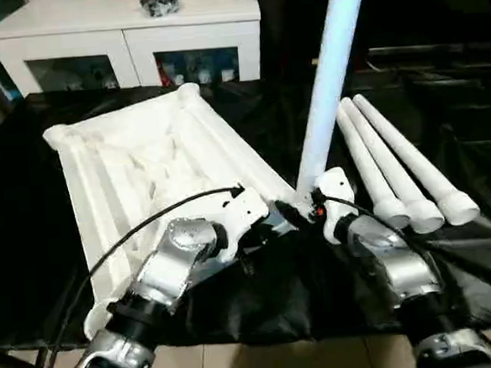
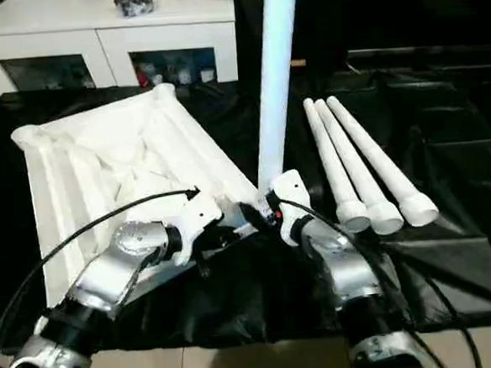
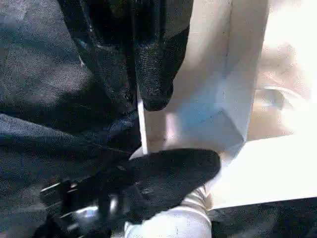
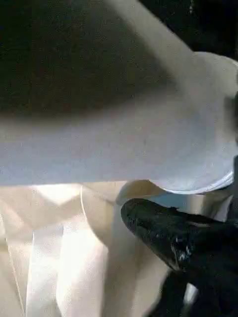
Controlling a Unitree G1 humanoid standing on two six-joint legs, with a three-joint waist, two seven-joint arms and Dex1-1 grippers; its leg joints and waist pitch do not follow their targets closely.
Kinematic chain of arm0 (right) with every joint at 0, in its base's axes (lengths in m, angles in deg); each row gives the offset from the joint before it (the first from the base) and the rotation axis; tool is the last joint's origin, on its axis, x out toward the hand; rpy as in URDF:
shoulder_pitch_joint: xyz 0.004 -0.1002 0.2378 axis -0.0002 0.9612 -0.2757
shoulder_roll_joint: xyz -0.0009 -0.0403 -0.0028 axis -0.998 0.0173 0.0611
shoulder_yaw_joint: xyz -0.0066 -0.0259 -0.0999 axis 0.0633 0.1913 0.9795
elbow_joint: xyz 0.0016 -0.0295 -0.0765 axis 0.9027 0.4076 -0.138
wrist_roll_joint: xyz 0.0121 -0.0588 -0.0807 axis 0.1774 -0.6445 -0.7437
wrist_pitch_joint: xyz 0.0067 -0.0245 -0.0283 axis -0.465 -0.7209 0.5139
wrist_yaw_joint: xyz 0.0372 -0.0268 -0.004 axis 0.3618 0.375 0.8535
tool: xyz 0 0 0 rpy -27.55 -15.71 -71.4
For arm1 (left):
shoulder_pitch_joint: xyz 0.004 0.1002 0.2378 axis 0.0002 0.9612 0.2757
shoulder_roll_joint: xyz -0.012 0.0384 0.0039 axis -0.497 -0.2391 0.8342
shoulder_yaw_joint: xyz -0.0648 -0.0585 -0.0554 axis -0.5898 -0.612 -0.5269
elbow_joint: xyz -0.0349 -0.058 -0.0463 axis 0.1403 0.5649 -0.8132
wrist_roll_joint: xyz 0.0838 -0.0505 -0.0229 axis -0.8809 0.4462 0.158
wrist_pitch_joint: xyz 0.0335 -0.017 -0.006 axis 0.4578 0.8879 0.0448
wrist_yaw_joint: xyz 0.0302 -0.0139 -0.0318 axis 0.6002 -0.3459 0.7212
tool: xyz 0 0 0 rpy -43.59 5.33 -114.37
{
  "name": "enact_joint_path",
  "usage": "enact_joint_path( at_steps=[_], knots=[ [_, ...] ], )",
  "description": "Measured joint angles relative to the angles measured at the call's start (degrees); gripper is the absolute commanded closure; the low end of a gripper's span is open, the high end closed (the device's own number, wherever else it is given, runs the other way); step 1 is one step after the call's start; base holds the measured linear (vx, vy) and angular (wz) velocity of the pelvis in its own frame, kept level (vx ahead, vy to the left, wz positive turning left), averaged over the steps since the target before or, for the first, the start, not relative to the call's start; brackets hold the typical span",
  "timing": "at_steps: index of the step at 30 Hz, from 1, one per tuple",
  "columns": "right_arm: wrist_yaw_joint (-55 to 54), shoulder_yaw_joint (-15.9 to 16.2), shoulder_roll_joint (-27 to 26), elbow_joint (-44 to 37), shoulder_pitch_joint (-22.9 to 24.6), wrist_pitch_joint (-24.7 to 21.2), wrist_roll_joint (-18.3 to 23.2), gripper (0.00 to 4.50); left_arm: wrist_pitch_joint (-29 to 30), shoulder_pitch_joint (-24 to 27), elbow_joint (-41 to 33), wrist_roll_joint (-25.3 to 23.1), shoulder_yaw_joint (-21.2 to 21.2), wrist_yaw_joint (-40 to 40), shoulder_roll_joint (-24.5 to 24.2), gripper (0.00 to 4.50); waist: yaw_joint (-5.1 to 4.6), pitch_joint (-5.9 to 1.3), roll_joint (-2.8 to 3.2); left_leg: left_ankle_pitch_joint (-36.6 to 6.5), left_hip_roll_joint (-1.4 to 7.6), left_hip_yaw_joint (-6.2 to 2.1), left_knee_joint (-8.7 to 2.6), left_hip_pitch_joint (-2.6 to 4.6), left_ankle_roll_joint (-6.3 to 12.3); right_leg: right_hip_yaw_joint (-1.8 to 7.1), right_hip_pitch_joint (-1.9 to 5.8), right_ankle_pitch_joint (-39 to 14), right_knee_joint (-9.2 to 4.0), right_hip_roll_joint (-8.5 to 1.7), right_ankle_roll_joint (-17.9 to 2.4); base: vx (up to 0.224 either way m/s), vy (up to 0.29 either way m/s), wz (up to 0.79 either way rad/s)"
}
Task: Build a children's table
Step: Rotate leg to tighten
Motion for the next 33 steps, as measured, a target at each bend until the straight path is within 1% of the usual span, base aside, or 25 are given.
enact_joint_path(
  at_steps=[5,8,11,12,14,15,17,20,21,23,28,31,33],
  knots=[
    [16.58,3.87,7.06,-2.3,0.01,0.7,2.56,0.62,-2.82,1.16,-1.92,2.36,0.17,-7.66,-5.66,4.5,0.69,0.0,0.05,0.01,0.24,0.01,-0.24,-0.08,0.02,-0.2,-0.1,-0.21,0.04,0.11,0.27,0.0,0.0,0.0],
    [23.19,4.99,9.36,-2.94,0.0,1.31,3.16,0.62,-4.49,1.55,-2.31,2.69,0.3,-10.69,-7.52,4.5,1.36,0.0,0.03,0.01,0.28,0.07,-0.21,-0.15,0.03,-0.22,-0.14,-0.26,0.02,0.12,0.22,0.0,0.0,0.0],
    [28.16,6.01,11.04,-3.25,-0.19,1.5,4.25,0.62,-5.8,2.13,-2.43,3.74,0.37,-13.4,-9.1,4.5,1.64,0.01,0.01,-0.01,0.27,0.09,-0.16,-0.15,0.02,-0.2,-0.14,-0.26,0.03,0.11,0.22,0.0,0.0,0.0],
    [30.28,6.76,11.73,-3.25,-0.5,1.65,4.37,0.78,-6.38,2.13,-2.43,4.2,0.42,-14.65,-10.05,4.5,1.64,0.01,0.02,-0.01,0.27,0.1,-0.16,-0.14,0.02,-0.2,-0.14,-0.25,0.04,0.11,0.21,0.0,0.0,0.0],
    [33.89,8.19,12.99,-3.25,-1.1,1.71,4.7,0.96,-7.05,2.23,-2.43,4.86,0.52,-17.01,-11.48,4.5,1.69,0.01,0.01,0.0,0.28,0.1,-0.15,-0.12,0.01,-0.19,-0.12,-0.25,0.08,0.1,0.2,0.0,0.0,0.0],
    [35.14,8.59,13.32,-3.24,-1.36,1.7,4.72,0.99,-7.38,2.23,-2.42,4.92,0.57,-18.03,-11.94,4.5,1.72,0.01,0.01,0.0,0.28,0.11,-0.14,-0.12,0.01,-0.19,-0.11,-0.24,0.09,0.09,0.19,0.0,0.0,0.0],
    [37.18,9.09,13.53,-3.25,-1.52,1.72,4.75,1.22,-7.95,2.22,-2.36,4.92,0.67,-19.63,-12.53,4.5,1.78,0.03,-0.01,0.0,0.28,0.14,-0.14,-0.11,0.01,-0.17,-0.1,-0.24,0.12,0.07,0.19,0.0,0.0,0.0],
    [38.18,9.58,13.54,-3.27,-1.56,2.15,4.77,1.46,-8.72,2.22,-2.26,4.93,0.86,-20.94,-13.11,4.5,1.83,0.02,-0.01,0.0,0.27,0.16,-0.08,-0.11,0.01,-0.15,-0.1,-0.24,0.19,0.06,0.19,0.0,0.0,0.0],
    [38.39,9.74,13.51,-3.27,-1.59,2.27,4.77,1.46,-8.93,2.18,-2.16,4.94,0.96,-21.2,-13.33,4.5,1.82,0.02,-0.01,0.0,0.28,0.16,-0.08,-0.1,0.01,-0.15,-0.1,-0.24,0.2,0.06,0.19,0.0,0.0,0.0],
    [38.63,9.88,13.45,-3.27,-1.67,2.3,4.77,1.71,-9.17,2.1,-1.9,5.07,1.02,-21.51,-13.54,4.5,1.82,0.02,0.0,0.0,0.28,0.16,-0.07,-0.1,0.01,-0.15,-0.11,-0.24,0.22,0.06,0.19,0.0,0.0,0.0],
    [37.49,9.48,12.83,-3.88,-1.1,1.42,4.97,1.78,-8.98,2.1,-1.76,5.43,0.94,-20.98,-13.4,4.5,1.77,0.01,0.03,0.0,0.28,0.16,-0.06,-0.08,0.01,-0.15,-0.11,-0.24,0.28,0.06,0.19,0.0,0.0,0.0],
    [32.65,7.36,11.2,-4.41,0.6,0.77,4.84,1.79,-7.64,2.15,-1.4,4.73,0.3,-17.61,-11.27,4.5,1.76,0.01,0.03,0.0,0.27,0.16,-0.05,0.01,0.0,-0.12,-0.03,-0.21,0.32,0.05,0.14,0.0,0.0,0.0],
    [24.47,5.11,8.6,-3.69,1.14,0.34,3.77,1.79,-5.68,2.13,-1.04,3.2,-0.88,-11.82,-8.32,4.5,1.43,0.0,0.04,0.0,0.25,0.19,-0.06,0.14,-0.01,-0.05,-0.01,-0.15,0.35,0.04,0.05,0.0,0.0,0.0]
  ],
)
